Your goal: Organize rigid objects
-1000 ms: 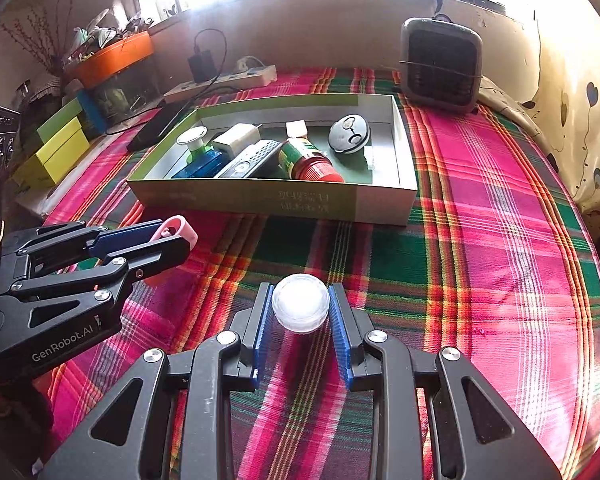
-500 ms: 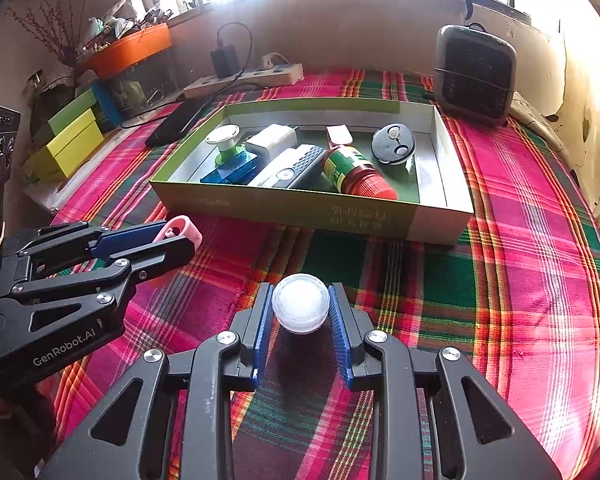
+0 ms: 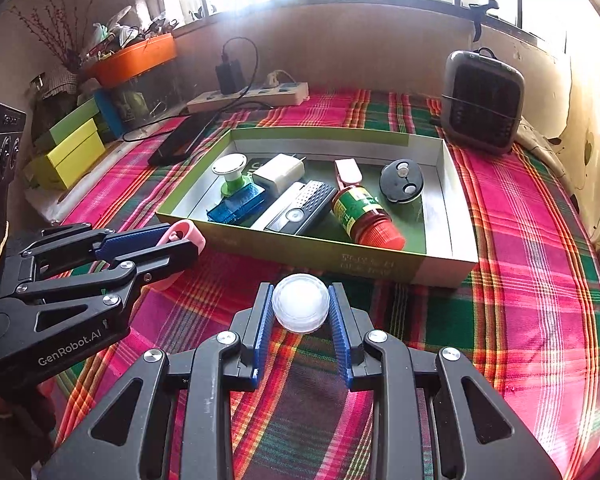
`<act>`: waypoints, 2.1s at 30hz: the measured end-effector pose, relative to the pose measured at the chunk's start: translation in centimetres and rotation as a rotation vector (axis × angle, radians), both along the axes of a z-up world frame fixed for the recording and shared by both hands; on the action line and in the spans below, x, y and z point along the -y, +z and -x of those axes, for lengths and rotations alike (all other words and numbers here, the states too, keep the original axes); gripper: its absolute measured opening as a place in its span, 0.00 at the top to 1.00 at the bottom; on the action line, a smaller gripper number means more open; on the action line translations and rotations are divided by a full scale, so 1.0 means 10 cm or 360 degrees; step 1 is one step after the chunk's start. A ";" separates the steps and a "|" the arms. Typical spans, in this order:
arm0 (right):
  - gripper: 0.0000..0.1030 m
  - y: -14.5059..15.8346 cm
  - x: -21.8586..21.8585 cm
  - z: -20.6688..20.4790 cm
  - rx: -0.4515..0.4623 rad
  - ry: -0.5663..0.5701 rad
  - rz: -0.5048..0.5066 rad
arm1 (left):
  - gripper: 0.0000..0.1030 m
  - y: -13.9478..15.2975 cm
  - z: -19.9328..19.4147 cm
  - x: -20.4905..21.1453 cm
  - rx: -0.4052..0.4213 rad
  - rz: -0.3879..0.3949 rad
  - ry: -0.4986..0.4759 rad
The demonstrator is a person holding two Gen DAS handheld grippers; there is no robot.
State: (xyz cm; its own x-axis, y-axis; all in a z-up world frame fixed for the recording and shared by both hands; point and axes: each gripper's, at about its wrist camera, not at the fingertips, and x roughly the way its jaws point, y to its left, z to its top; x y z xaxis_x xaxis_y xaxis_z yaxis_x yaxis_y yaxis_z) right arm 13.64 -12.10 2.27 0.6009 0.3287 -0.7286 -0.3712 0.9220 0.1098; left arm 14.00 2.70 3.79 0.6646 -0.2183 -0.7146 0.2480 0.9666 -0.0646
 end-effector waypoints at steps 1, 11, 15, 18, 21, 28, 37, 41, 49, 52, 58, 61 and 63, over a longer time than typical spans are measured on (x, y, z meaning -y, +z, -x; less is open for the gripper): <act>0.72 0.01 0.00 -0.01 0.0004 0.0001 0.0002 | 0.78 0.01 -0.01 0.00 0.0001 -0.0002 -0.0005; 0.72 0.16 0.00 -0.07 0.0074 -0.0002 0.0017 | 0.78 0.10 -0.07 0.02 0.0040 0.0002 -0.0012; 0.72 0.23 0.02 -0.07 0.0107 -0.0004 0.0028 | 0.78 0.14 -0.08 0.03 0.0045 0.0004 -0.0019; 0.72 0.29 0.02 -0.07 0.0133 -0.0006 0.0025 | 0.78 0.16 -0.06 0.02 0.0059 0.0003 -0.0018; 0.72 0.32 0.04 -0.05 0.0147 -0.0013 0.0018 | 0.78 0.12 -0.06 -0.03 0.0034 0.0063 -0.0039; 0.72 0.18 0.13 -0.02 0.0092 -0.0043 -0.0004 | 0.77 -0.05 -0.05 -0.07 -0.0054 0.0155 -0.0091; 0.72 0.10 0.18 -0.04 0.0057 -0.0055 -0.0016 | 0.62 -0.21 -0.16 0.10 -0.0104 0.0111 -0.0230; 0.72 0.09 0.18 -0.05 0.0054 -0.0057 -0.0017 | 0.61 -0.23 -0.17 0.16 -0.0090 0.0097 -0.0287; 0.72 0.08 0.19 -0.06 0.0045 -0.0067 -0.0023 | 0.61 -0.24 -0.11 0.25 -0.0117 0.0075 -0.0366; 0.72 0.07 0.20 -0.06 0.0041 -0.0066 -0.0027 | 0.61 -0.25 -0.09 0.26 -0.0131 0.0062 -0.0365; 0.72 0.06 0.20 -0.04 0.0037 -0.0062 -0.0034 | 0.61 -0.30 -0.03 0.30 -0.0154 0.0006 -0.0342; 0.72 0.05 0.20 -0.04 0.0035 -0.0062 -0.0035 | 0.61 -0.31 -0.02 0.31 -0.0168 0.0001 -0.0342; 0.72 0.06 0.20 -0.03 0.0038 -0.0061 -0.0038 | 0.61 -0.32 0.00 0.31 -0.0164 -0.0008 -0.0325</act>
State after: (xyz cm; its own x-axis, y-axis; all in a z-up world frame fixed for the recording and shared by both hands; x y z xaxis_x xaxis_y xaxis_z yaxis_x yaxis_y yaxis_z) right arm 13.94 -14.12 2.87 0.6304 0.3223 -0.7062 -0.3385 0.9328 0.1236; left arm 13.99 -0.36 0.59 0.5303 -0.3373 -0.7778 0.4310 0.8973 -0.0952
